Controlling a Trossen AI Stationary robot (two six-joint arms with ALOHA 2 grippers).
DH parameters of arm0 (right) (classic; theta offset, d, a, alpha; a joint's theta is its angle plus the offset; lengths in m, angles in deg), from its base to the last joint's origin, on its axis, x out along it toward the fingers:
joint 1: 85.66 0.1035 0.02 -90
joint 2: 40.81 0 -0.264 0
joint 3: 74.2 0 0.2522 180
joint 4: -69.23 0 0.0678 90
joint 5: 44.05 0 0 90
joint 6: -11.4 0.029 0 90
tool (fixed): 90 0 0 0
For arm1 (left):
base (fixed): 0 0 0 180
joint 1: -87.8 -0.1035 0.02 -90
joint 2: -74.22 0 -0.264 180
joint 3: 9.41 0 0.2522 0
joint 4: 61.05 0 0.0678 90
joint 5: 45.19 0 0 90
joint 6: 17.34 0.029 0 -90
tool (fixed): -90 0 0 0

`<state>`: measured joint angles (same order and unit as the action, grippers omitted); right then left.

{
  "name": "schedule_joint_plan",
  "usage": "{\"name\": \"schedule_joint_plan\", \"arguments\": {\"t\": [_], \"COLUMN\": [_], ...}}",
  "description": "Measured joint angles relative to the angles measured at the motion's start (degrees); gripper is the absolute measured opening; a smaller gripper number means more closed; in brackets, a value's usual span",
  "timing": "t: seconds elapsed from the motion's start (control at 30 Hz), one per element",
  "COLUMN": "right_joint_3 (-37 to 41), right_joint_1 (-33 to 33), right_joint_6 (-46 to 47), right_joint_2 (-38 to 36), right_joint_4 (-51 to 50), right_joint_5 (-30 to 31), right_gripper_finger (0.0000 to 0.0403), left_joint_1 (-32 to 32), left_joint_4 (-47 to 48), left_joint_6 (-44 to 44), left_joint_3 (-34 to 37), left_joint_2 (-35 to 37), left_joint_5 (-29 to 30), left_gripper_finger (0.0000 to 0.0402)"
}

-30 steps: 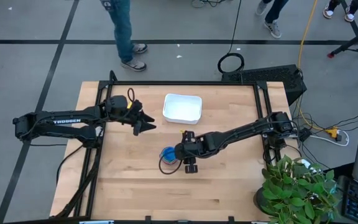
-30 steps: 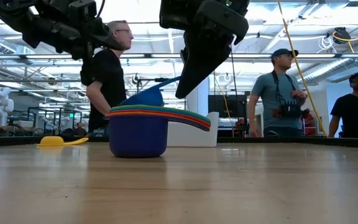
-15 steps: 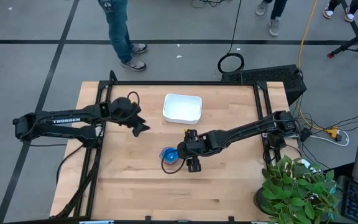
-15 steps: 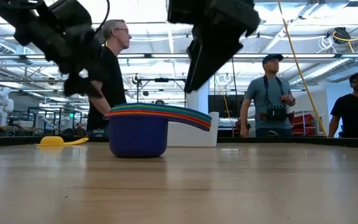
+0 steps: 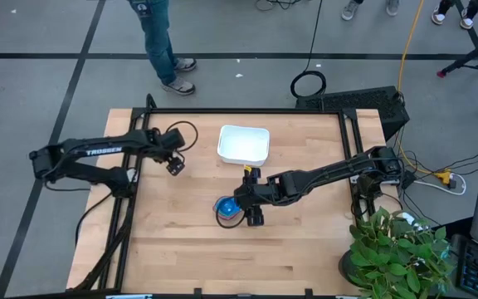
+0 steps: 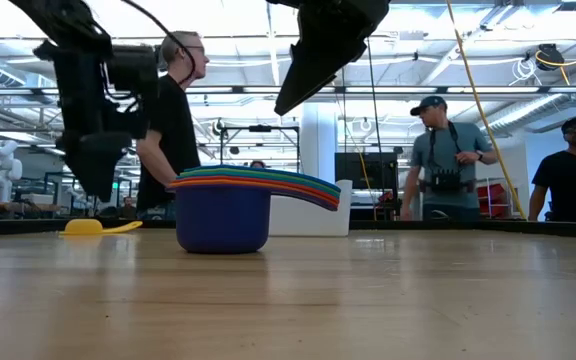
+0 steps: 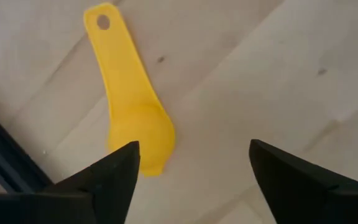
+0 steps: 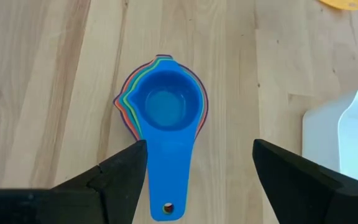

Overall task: Nest measuring cups in basket
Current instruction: Stack the yellow measuring cup on top of the dark blue measuring cup

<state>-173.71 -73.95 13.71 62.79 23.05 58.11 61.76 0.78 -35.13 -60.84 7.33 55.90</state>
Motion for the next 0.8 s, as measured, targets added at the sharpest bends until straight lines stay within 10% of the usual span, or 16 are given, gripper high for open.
{"name": "schedule_joint_plan", "arguments": {"t": [0.33, 0.8], "right_joint_3": [0.0, 0.0], "right_joint_1": [0.02, 0.02], "right_joint_6": [-0.01, -0.01], "right_joint_2": [0.0, 0.0], "right_joint_4": [-0.14, 0.02], "right_joint_5": [-0.04, -0.04], "right_gripper_finger": [0.0282, 0.0282], "left_joint_1": [-14.02, -19.69], "left_joint_4": [-3.64, -4.57], "left_joint_6": [7.31, 9.61], "left_joint_3": [0.0, -0.22], "left_joint_2": [-6.27, -16.71], "left_joint_5": [-6.02, -10.38], "left_gripper_finger": [0.0366, 0.0308]}}
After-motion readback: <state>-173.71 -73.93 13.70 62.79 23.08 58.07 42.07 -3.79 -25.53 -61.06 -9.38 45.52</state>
